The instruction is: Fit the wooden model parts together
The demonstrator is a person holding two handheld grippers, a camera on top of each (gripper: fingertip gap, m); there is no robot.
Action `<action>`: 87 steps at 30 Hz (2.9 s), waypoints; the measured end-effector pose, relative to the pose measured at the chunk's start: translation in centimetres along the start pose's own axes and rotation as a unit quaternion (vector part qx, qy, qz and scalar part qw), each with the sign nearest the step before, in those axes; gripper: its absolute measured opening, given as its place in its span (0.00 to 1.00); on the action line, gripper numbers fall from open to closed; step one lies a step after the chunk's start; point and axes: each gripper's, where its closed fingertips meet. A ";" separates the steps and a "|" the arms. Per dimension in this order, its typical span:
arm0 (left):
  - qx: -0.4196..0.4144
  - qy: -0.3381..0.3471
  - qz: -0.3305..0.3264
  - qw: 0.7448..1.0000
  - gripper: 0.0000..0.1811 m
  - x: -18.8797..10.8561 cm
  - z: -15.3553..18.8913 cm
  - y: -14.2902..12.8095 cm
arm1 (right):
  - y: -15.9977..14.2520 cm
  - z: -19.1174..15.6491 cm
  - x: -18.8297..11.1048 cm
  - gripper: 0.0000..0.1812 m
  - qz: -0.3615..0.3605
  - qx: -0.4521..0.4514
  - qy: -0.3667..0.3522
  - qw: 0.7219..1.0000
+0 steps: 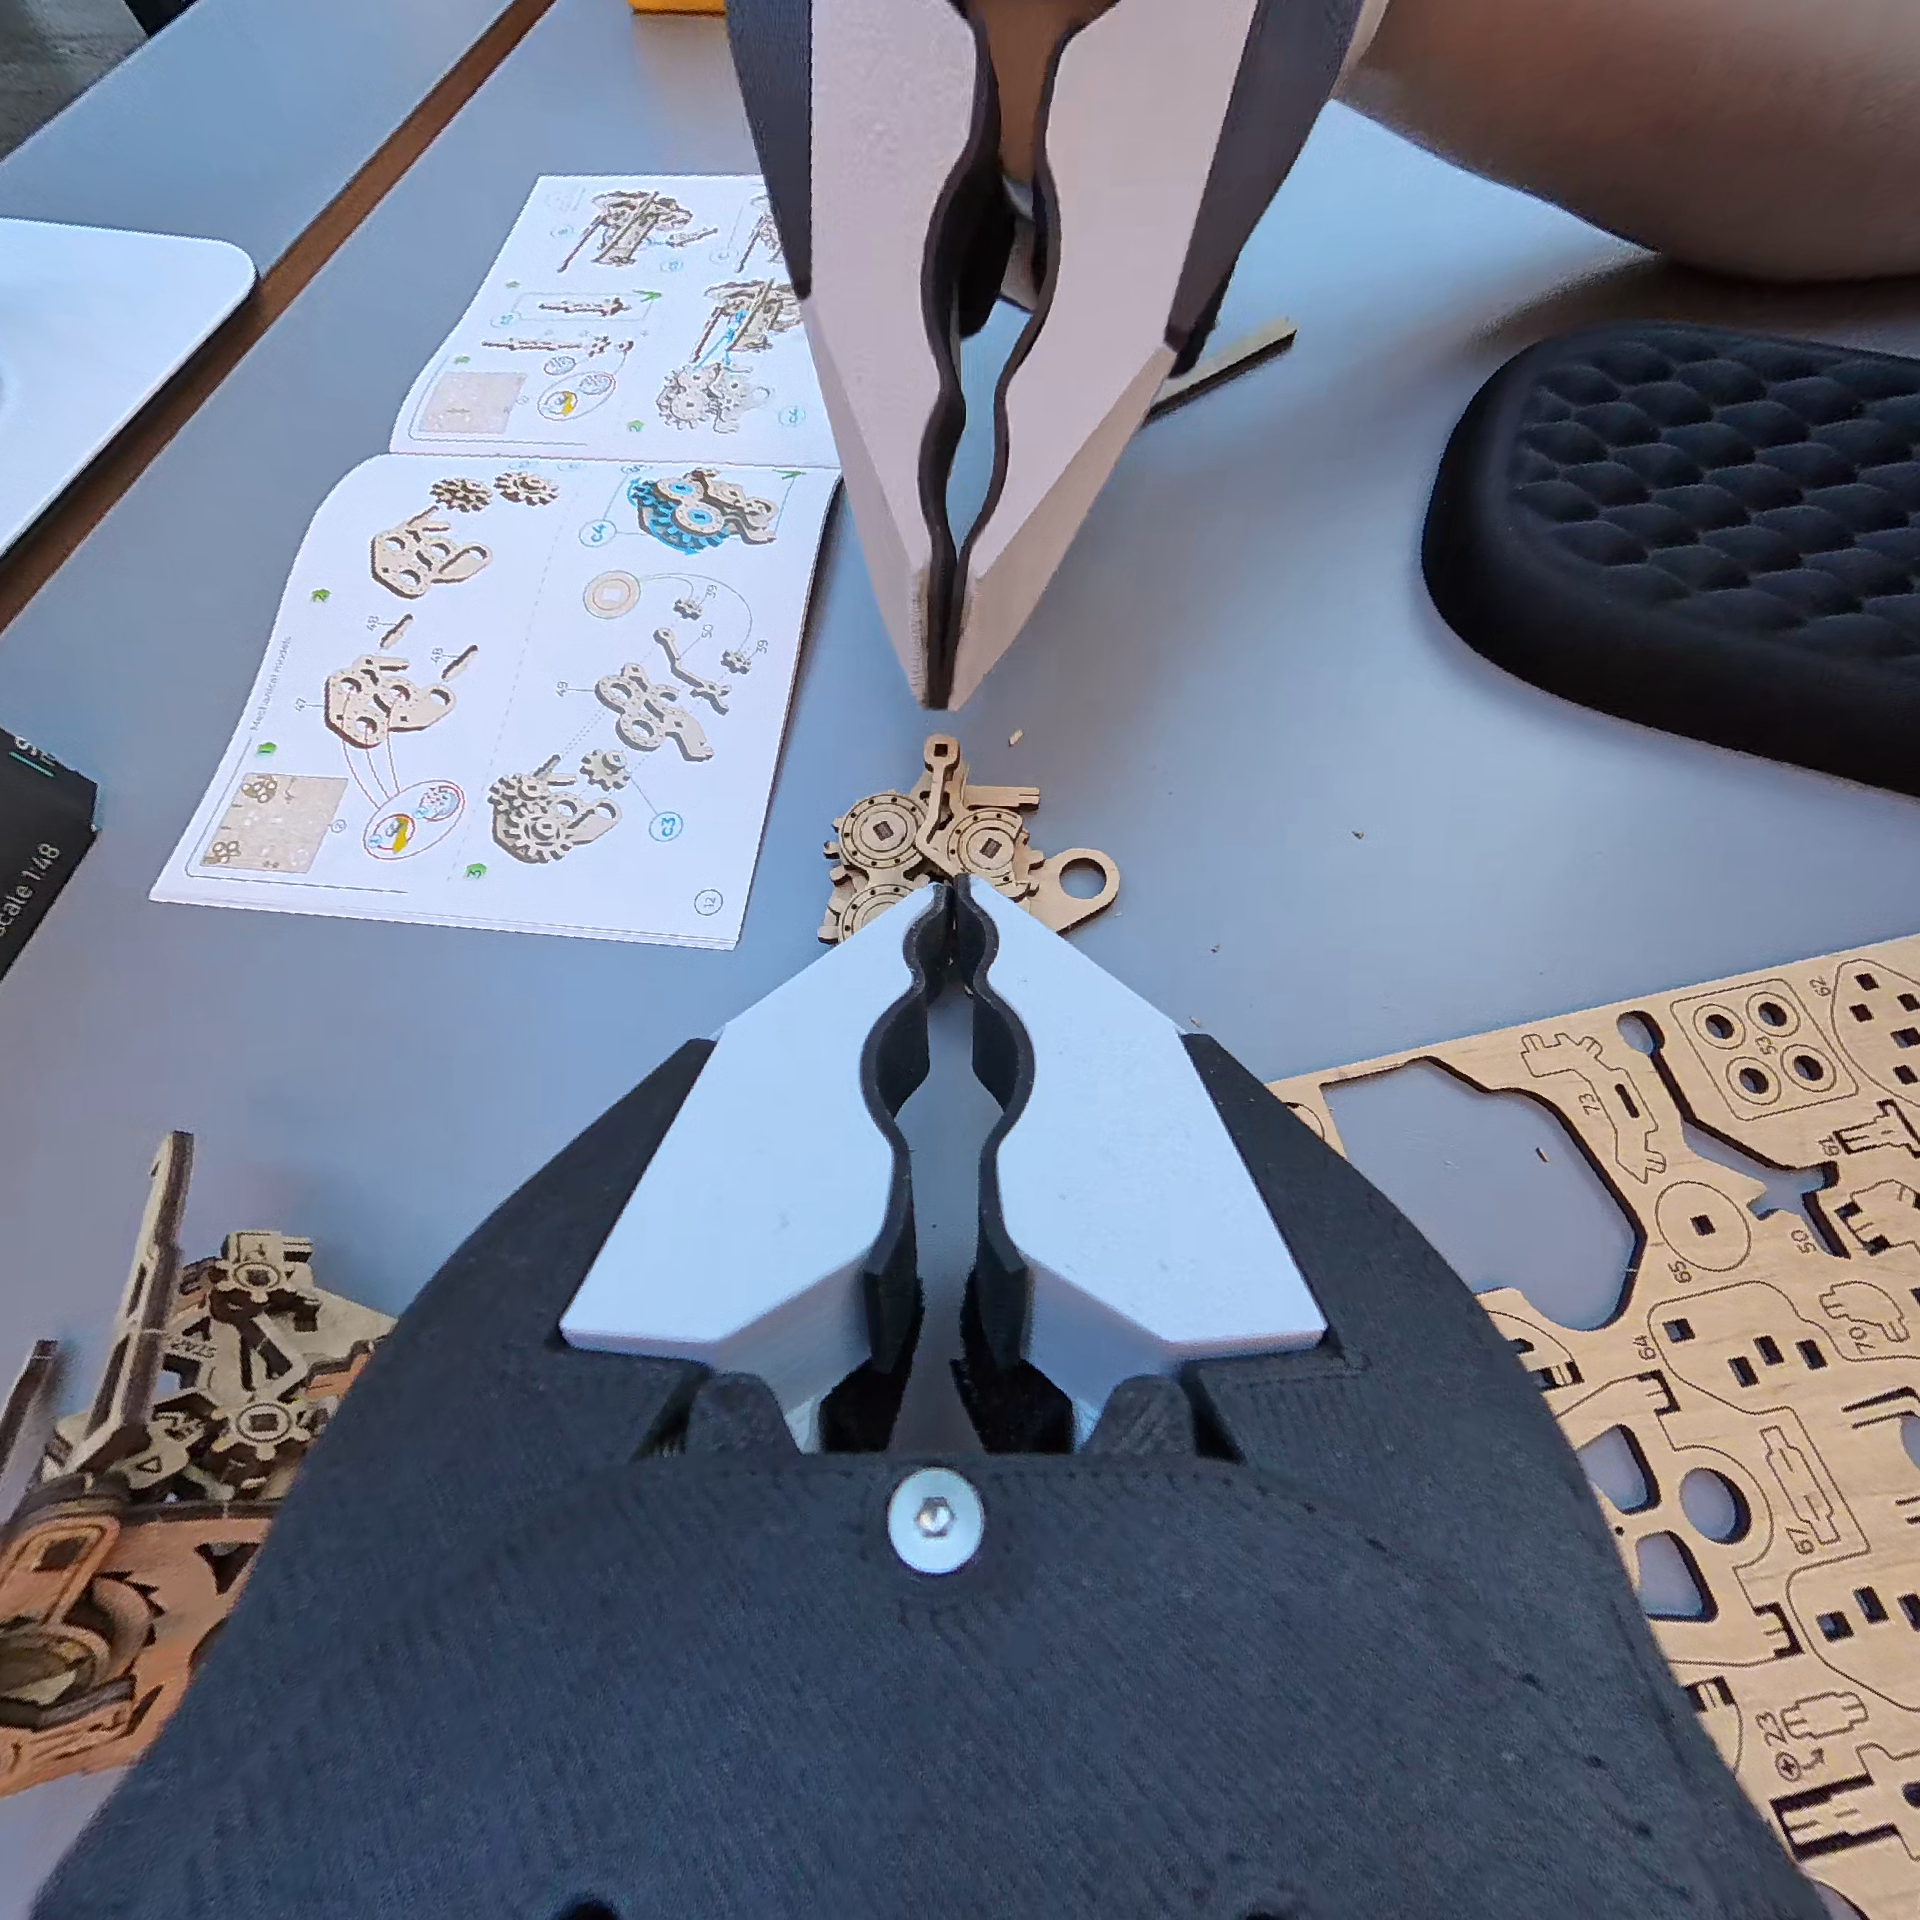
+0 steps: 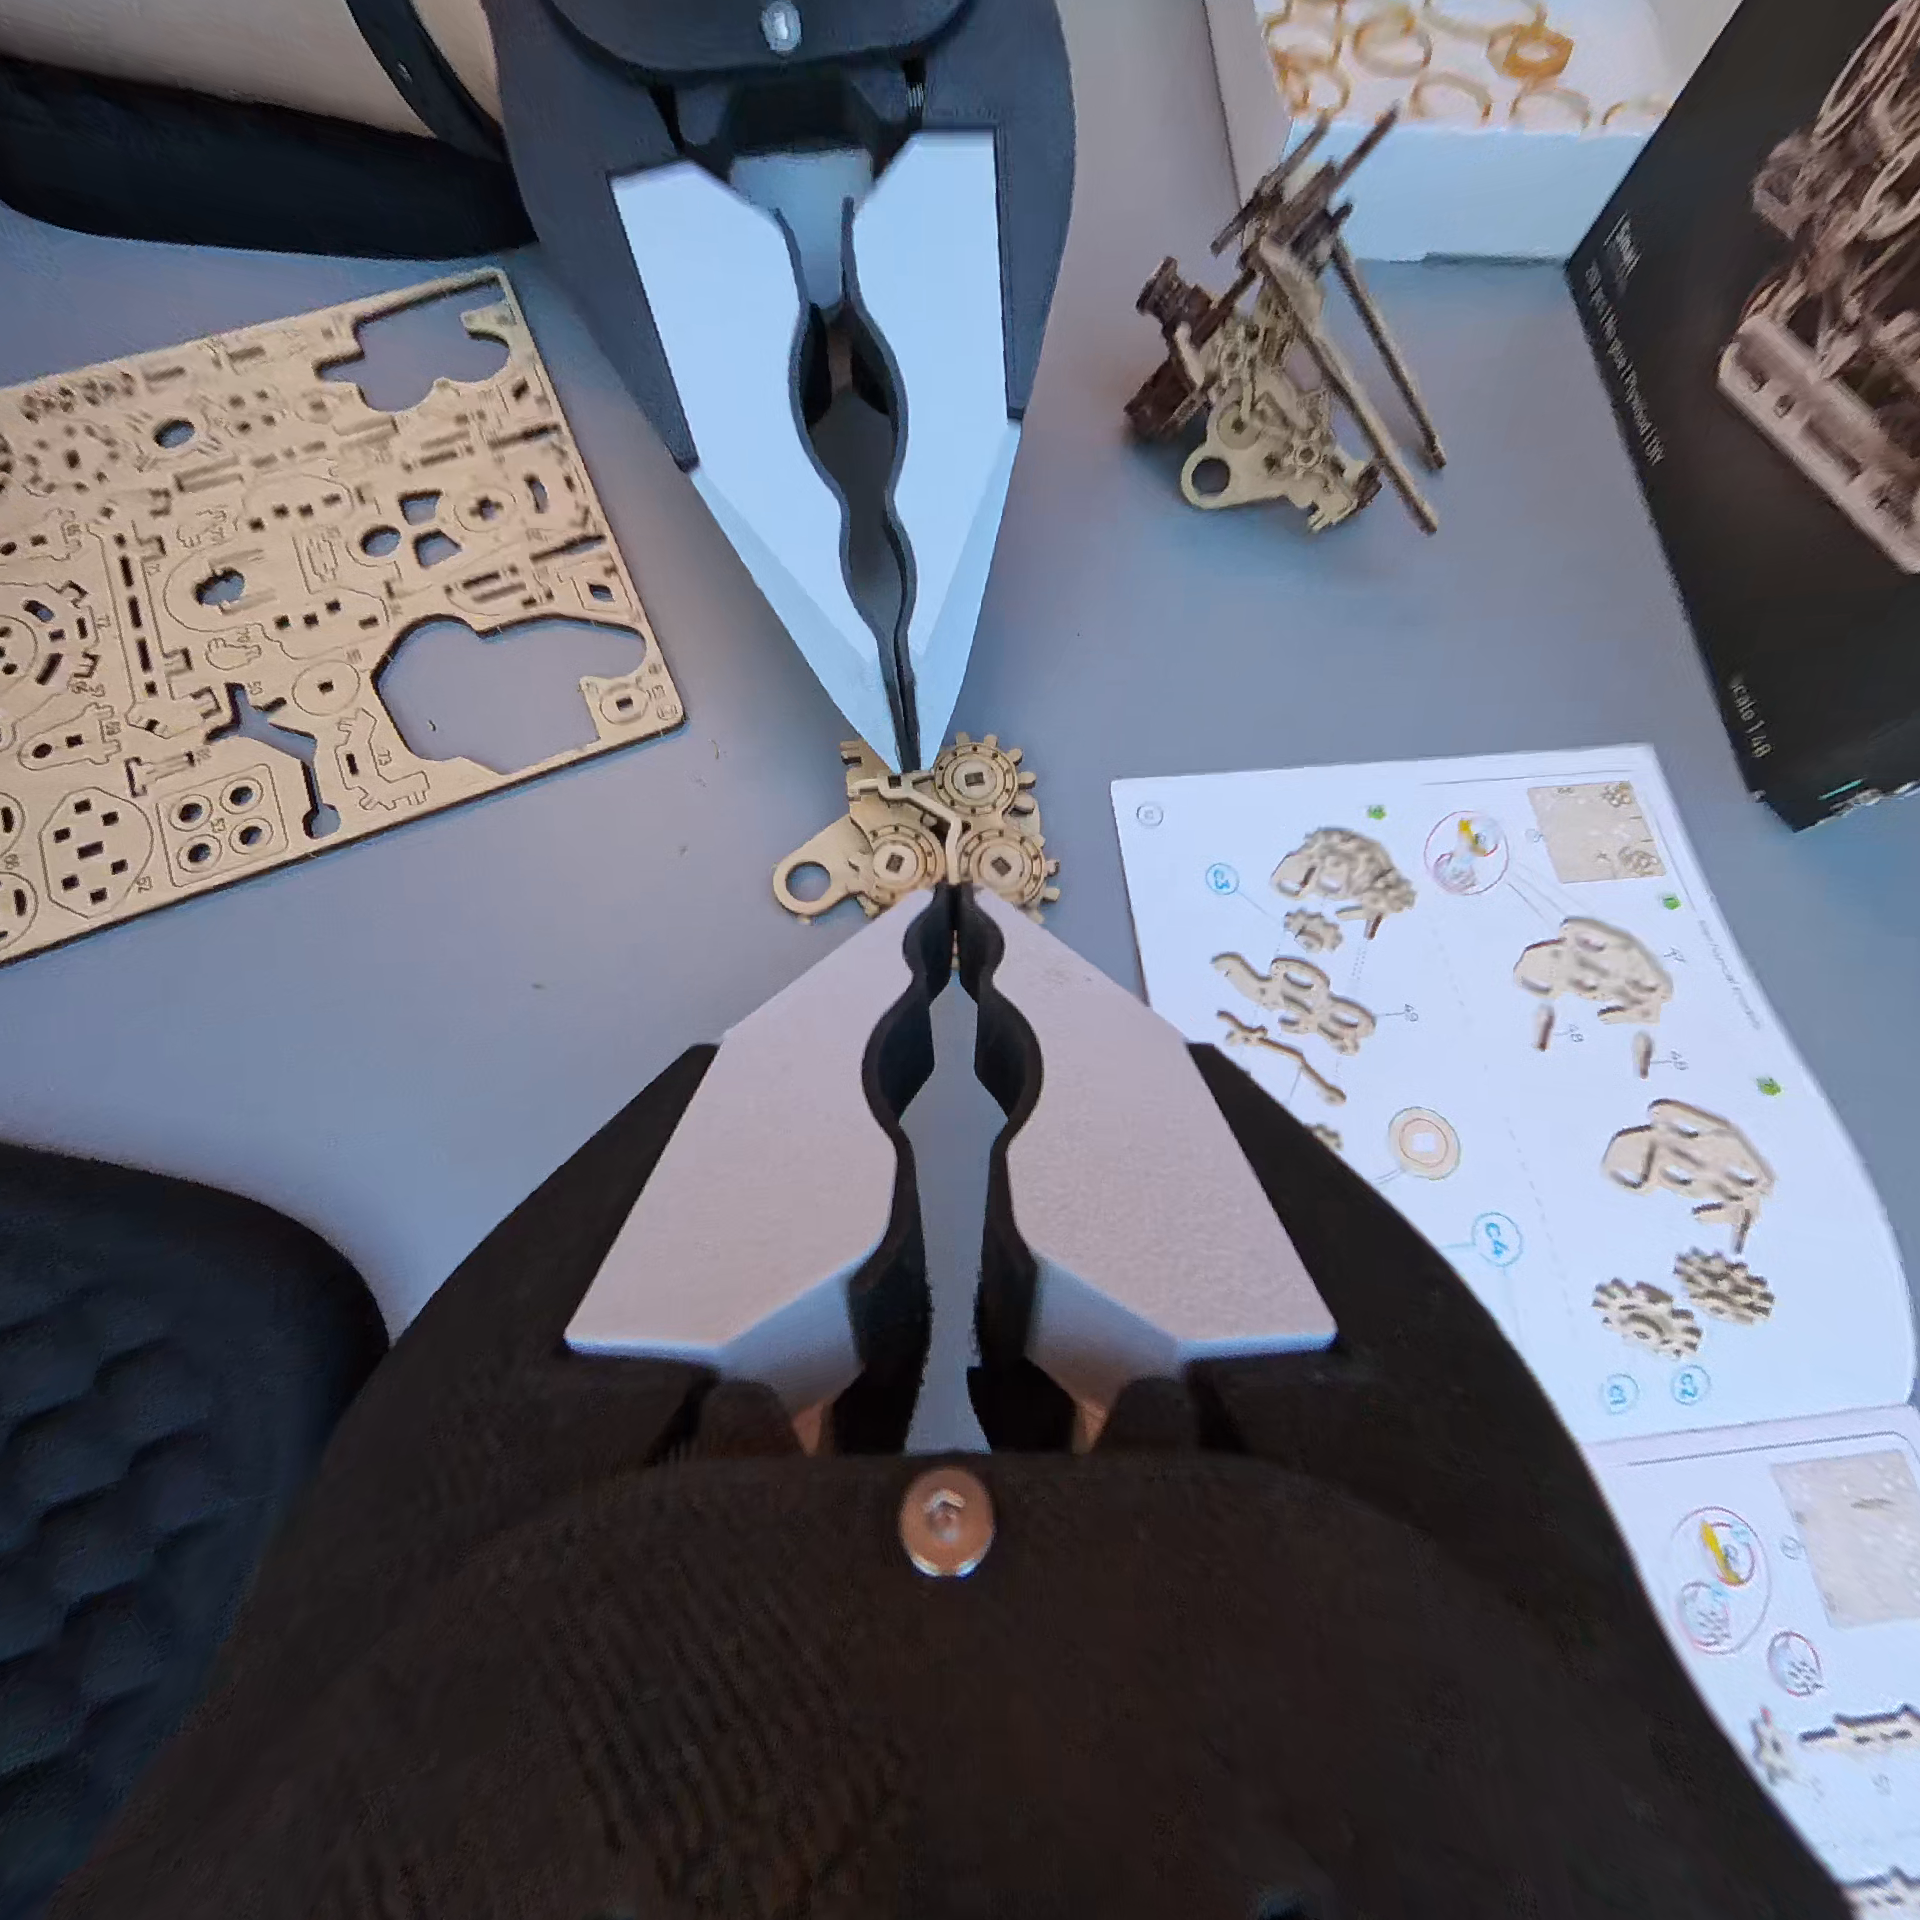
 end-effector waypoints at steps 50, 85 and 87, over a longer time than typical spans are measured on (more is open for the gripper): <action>0.001 0.007 -0.002 1.000 0.00 -0.1 -0.2 -0.2 | 0.4 0.0 -0.2 0.00 0.057 0.008 0.023 0.998; 0.003 0.012 -0.004 1.000 0.00 -0.2 -0.4 -0.2 | -0.2 0.6 0.9 0.00 0.059 0.030 0.019 0.998; 0.001 0.011 -0.004 1.000 0.00 -0.2 -0.4 -0.2 | -0.1 0.5 0.7 0.00 0.070 0.042 0.030 0.996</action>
Point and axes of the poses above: each gripper's, where its closed fingertips meet, x out along the fingers, y out of its top, z = x × y across the jaws, and after that the axes turned 5 degrees about -z, right-handed
